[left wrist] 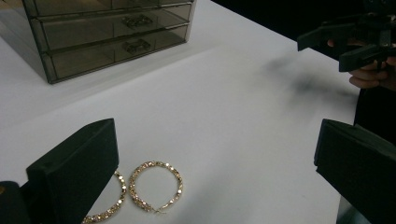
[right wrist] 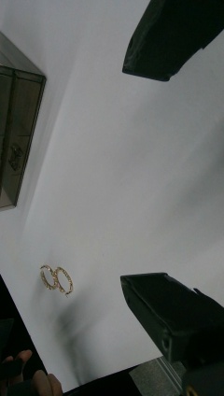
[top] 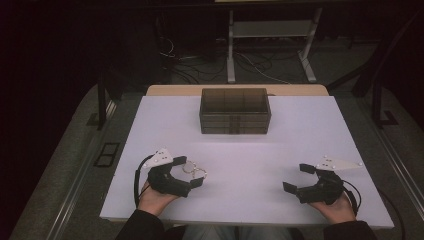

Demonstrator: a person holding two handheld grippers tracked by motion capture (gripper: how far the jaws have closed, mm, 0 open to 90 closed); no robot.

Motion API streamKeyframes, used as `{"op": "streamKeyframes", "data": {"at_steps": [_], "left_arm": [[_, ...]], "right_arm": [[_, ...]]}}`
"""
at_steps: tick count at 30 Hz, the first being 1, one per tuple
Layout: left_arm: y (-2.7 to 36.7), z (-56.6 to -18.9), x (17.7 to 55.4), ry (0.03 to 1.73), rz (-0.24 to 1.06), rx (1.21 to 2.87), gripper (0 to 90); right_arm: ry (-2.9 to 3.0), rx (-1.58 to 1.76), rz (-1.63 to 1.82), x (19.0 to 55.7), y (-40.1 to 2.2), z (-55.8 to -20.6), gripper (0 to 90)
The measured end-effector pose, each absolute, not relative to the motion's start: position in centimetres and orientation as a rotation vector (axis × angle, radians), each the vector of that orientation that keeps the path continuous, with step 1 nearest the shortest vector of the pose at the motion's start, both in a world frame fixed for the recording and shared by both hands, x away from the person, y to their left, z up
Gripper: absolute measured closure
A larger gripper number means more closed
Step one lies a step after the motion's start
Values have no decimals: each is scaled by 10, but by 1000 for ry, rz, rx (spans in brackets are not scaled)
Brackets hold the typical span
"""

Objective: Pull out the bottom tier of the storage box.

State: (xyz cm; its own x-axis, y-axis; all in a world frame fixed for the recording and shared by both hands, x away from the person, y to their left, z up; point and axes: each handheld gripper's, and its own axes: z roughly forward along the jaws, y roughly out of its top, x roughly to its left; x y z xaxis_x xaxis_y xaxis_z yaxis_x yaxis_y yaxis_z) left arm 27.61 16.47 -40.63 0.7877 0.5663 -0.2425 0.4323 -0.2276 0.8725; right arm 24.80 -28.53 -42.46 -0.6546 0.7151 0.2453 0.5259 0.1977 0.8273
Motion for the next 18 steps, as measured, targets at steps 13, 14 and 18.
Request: {"op": "streamKeyframes", "data": {"at_steps": [13,14,18], "left_arm": [[161,-407,297,834,92,1846,0],[161,-407,298,843,86,1837,0],[159,-405,302,849,87,1839,0]], "right_arm": [[2278,1195,1434,248,-284,-425,6],[2279,1195,1434,248,-284,-425,5],[2282,1191,1432,248,-284,-425,5]]}}
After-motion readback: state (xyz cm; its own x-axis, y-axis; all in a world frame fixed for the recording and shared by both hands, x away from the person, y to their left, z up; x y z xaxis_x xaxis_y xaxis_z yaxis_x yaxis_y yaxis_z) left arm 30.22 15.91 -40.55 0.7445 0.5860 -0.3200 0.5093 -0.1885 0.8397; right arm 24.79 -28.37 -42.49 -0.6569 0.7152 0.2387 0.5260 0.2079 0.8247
